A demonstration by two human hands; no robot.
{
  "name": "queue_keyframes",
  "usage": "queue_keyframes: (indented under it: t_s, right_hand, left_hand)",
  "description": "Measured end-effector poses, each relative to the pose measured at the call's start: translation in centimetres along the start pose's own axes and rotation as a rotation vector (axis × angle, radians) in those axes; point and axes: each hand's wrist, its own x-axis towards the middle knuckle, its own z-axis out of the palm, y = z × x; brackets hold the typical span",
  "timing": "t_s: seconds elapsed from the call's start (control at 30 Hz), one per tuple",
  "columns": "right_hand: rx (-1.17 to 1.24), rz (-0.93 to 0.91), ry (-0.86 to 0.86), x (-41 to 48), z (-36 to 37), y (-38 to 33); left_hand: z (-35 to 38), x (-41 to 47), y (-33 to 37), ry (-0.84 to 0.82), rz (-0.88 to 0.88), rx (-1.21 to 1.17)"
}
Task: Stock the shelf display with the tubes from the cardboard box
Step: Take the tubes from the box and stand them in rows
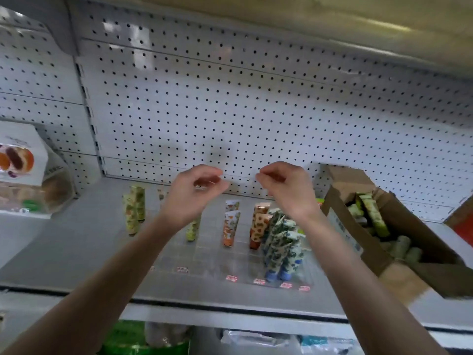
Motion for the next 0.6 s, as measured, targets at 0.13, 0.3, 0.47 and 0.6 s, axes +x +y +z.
queue_keyframes:
  t_s: [0.13, 0.3, 0.47, 0.6]
  right_hand:
    - [-0.089, 0.015, 0.098, -0.7, -6.0, 2.1]
    - [-0.134, 0.072, 0.157, -1.9, -12.8, 4.7]
    - [-0.220, 0.199, 0.151, -2.5, -18.5, 7.6]
    - [-0.266, 0.356, 0.110, -2.0, -21.7, 10.9]
  left_hand:
    - [5.6, -0.1, 1.8, -0.154, 0.032, -0.046]
    - [11.7, -0.3, 3.8, -0.254, 0.069, -0.086]
    - [17.1, -0.6, 5.5, -0.360, 0.089, -0.099]
    - [20.5, -0.8, 6.6, -0.374, 0.101, -0.087]
